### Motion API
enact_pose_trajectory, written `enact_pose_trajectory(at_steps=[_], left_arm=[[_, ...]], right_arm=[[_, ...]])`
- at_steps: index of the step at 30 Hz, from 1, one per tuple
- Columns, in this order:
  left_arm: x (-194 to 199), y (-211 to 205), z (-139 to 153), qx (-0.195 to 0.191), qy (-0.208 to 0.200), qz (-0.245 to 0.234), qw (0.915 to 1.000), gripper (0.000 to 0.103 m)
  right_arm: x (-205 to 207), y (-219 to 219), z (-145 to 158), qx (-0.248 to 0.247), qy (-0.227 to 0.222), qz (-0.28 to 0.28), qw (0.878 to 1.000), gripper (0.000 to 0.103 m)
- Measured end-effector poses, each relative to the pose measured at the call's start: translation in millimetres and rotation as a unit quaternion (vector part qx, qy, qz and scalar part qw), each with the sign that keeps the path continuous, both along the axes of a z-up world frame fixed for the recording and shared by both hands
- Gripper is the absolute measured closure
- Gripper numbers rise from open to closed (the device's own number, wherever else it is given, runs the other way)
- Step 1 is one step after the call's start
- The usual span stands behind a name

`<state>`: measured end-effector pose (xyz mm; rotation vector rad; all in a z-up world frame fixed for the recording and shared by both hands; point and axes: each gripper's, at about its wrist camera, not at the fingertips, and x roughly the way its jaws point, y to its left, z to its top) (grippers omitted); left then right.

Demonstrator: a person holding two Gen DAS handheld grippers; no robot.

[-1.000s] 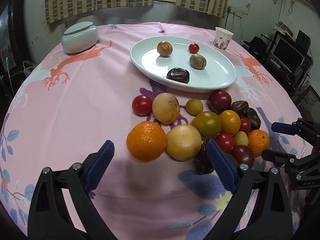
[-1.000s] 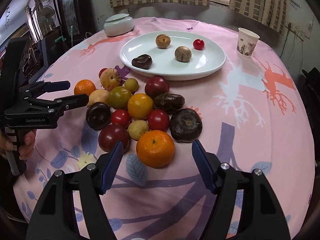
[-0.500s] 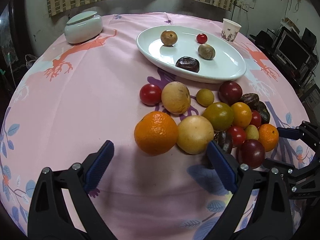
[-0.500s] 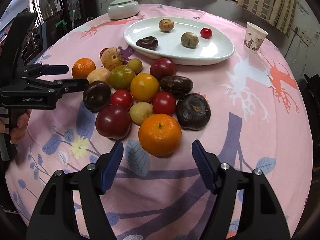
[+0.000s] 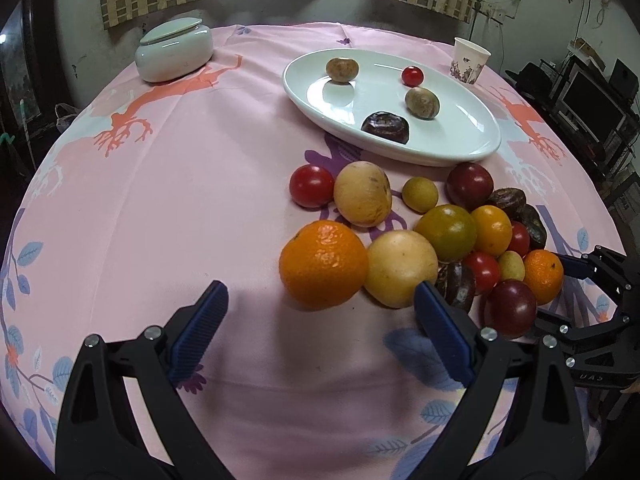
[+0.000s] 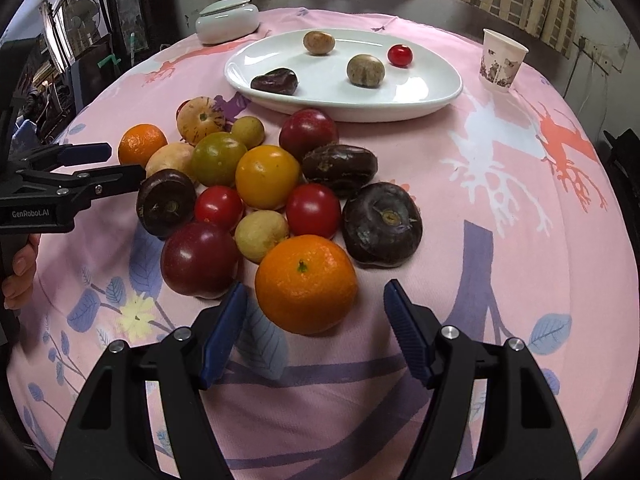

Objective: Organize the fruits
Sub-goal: 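Move both open tools back toward the fruit pile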

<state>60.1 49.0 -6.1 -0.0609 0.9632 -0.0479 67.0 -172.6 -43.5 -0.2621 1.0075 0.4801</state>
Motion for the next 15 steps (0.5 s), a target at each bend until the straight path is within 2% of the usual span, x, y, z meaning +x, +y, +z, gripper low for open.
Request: enact_pose_trajectory(at_steps=[6,15], left_arm=[[0.9,1.5,-1.8,0.002,-0.005,0.004,1.0000,0.006],[0.4,0.9,-1.0,0.007,-0.005,0.003,1.0000,0.006]], right_arm=[[-1.2,2.3,-2.2,-0.001,-0.015,-0.007,1.000,0.026],[-0.9,1.9,-2.4,0.007,-0.014,-0.018,1.000,0.025]])
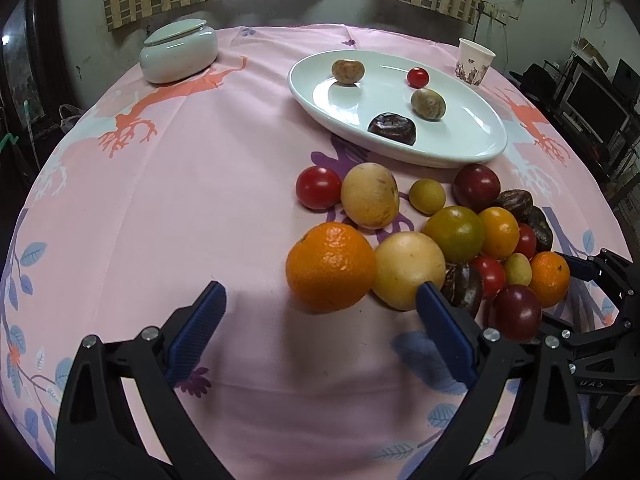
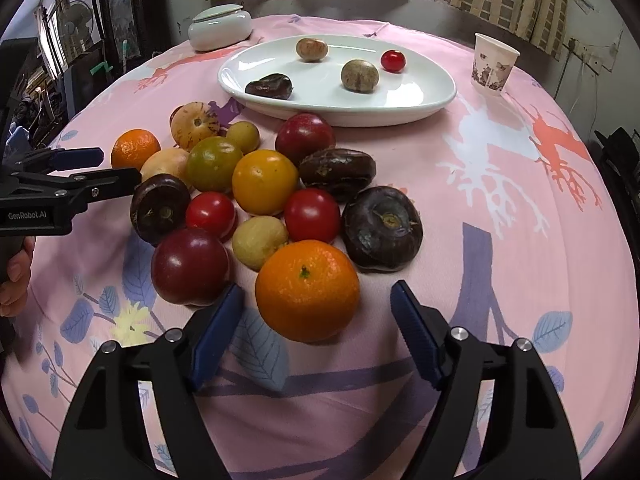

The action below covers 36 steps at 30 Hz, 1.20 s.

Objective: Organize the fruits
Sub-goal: 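Move both open tools back toward the fruit pile, then grasp an orange with the right tool while the left tool grasps another orange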

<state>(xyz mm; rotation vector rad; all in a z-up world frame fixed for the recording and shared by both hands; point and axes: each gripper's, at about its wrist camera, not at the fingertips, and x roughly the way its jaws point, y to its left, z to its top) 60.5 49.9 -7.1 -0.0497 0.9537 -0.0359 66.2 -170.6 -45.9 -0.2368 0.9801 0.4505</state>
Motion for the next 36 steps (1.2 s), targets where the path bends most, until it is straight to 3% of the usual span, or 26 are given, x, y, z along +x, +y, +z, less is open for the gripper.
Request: enact_pose_trajectory(at_steps=[2,5,6,10,15,23,25,27,28,36], left_arm=[[0,-1,0,0.001,-0.001,-0.002,1.0000,0.006],[-1,0,1,0.003,-0.002,-0.003,1.0000,0.006],[-1,0,2,0.004,-0.002,-0.004,1.0000,0.006],[-2,3,5,0.013,-0.005,-0.005,0.9999,0.006],[-5,14,11,0.023,-0.010,-0.002,0.9997,0.006],[0,17,-6,0.030,0.006,0.001,0.9995,0.007],[3,12,-9,0.040,-0.003,-0.007,0.9992,0.015],[7,7,-11,0.037,-0.005,-0.010,0.9992,0.036],[9,6,-13,0.041,-0.004,-0.009,0.9991,0.041],[23,11,-13,0.039,-0.032,0.020,0.9985,0.039]], right_arm=[[1,-3,1,0.016,0.007,-0.010,1.000,0.027],[1,-5,5,0.022,0.003,-0.016,1.000,0.055],[0,-4,5,0.026,0.004,-0.012,1.000,0.057],[-4,1,5,0.007,-0.012,-0.005,1.000,0.057],[-5,-1,8,0.017,-0.008,-0.004,1.000,0.058],[-5,-1,10,0.020,-0.005,0.005,1.000,0.058],[-5,-1,10,0.021,-0.005,0.004,1.000,0.058],[-5,0,9,0.021,-0.003,0.005,1.000,0.058],[-6,1,8,0.021,-0.001,0.006,1.000,0.058],[-8,2,9,0.019,-0.001,0.013,1.000,0.058]])
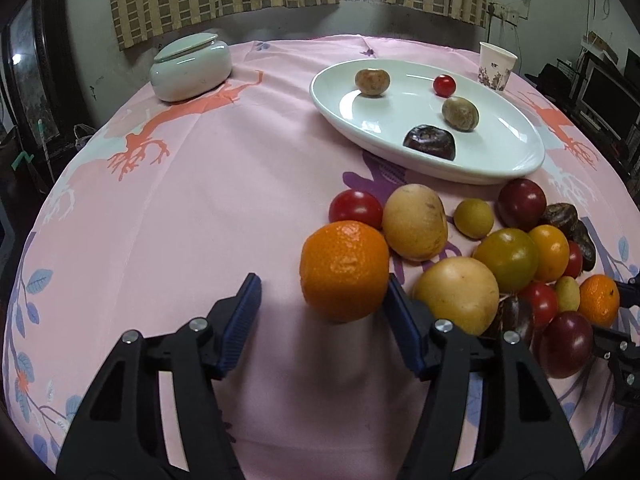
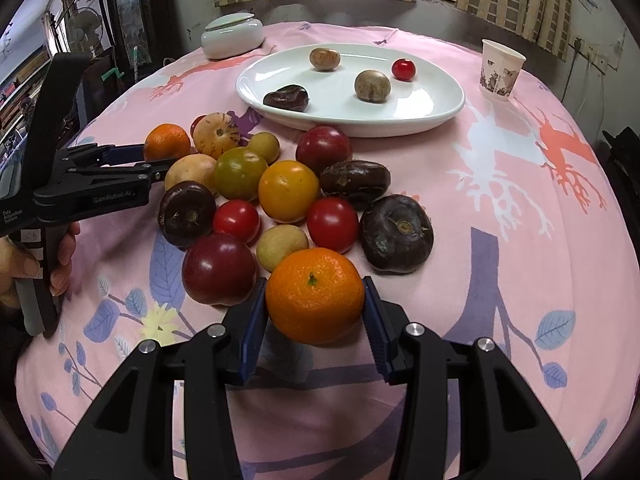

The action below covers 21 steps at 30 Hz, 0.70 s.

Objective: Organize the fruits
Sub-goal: 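Grasp an orange with the right tool while the left tool grasps another orange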

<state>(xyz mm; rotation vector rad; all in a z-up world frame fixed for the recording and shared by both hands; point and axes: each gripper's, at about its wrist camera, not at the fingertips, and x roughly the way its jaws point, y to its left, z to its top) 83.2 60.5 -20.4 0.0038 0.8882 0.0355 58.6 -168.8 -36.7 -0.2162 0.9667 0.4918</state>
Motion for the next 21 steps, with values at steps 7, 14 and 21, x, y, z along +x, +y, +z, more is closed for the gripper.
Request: enact_pose_trajectory(at_steps=[7,14,21], left_arm=[[8,7,-1,-0.038,-0.007,0.008,0.9992,0.041],[11,13,-3,-0.061,-0.005,0.019,0.9979,0.041],[4,5,1,-0.056,-0.008,0.000,0.9984,0.062]], right_arm=[[-1,1,0,-0.008,-0.004,-0.001,1.000,0.058],[0,1,-1,-0.015,-0.004,-0.005,1.000,0.058],[-1,2,-1,-0.019,-0.007,-0.004,1.000,0.058]])
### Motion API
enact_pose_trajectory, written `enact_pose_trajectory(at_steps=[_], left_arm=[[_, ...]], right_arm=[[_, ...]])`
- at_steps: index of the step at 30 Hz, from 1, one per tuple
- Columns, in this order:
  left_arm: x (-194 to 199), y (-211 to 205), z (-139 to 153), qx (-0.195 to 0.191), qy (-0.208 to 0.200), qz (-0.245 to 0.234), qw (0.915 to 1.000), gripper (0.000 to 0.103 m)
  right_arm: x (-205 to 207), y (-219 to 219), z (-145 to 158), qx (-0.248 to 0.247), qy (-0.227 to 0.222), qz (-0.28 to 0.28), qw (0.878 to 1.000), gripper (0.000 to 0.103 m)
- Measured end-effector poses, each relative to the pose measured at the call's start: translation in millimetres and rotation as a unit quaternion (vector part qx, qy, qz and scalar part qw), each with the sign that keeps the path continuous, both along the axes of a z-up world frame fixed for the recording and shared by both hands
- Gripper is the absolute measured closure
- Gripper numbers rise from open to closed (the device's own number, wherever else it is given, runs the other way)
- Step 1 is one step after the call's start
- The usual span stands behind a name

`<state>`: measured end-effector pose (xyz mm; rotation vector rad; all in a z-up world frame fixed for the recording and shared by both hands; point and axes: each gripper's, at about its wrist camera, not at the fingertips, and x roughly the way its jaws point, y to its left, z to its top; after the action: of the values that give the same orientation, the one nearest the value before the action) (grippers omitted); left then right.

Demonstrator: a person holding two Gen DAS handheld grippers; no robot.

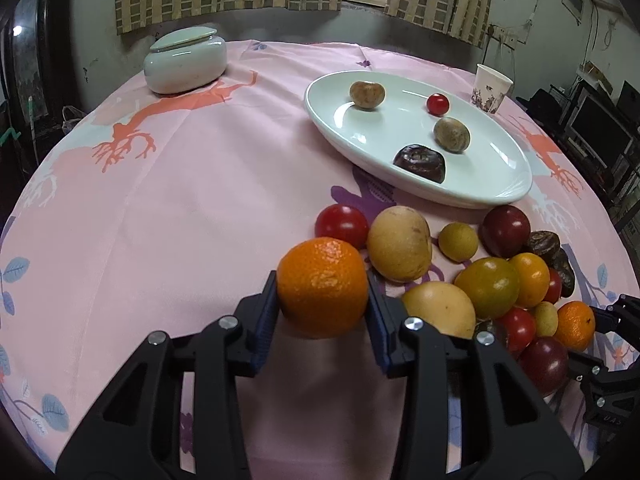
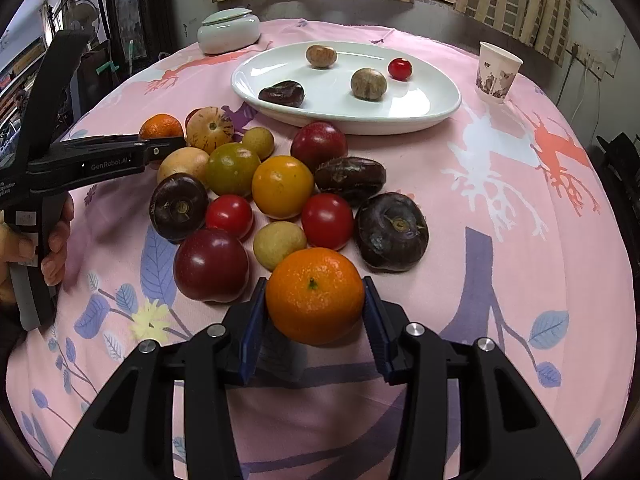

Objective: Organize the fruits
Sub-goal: 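Grasp an orange with the right tool while the left tool grasps another orange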

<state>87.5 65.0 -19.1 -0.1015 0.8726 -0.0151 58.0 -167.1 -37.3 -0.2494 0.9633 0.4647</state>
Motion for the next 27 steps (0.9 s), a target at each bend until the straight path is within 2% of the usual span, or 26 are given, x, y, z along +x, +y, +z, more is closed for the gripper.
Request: enact_pose_trajectory(at_steps=[4,12,20,23,27], left_arm=[[-5,1,4,-0.013,0.003,-0.002,0.9999,0.062],[-23,-17,21,0.007,-0.024,-0.032,0.9992,0.062],[-33,-34,45,0.017,-0.021,-0.048,0.9985,0.062],[-27,-39,56,0.005,-0.014,-0.056,0.9983,0.062],[-12,-48,72,0.009,-0.023,-0.059,0.9979,0.062]], right_arm=[[-3,0,4,0.000,-0.009,0.002,1.000,0.058],[-5,-5,17,0.006,-0.030,-0.003,1.000,0.058],[-2,-12,29,0.025,-0.046,-0.023,0.998,0.058],[-3,-16,42,0.039,-0.058,-0.033,0.997,0.057],[1,-17,65,0.051,-0.085,-0.026,0.995,0.057]])
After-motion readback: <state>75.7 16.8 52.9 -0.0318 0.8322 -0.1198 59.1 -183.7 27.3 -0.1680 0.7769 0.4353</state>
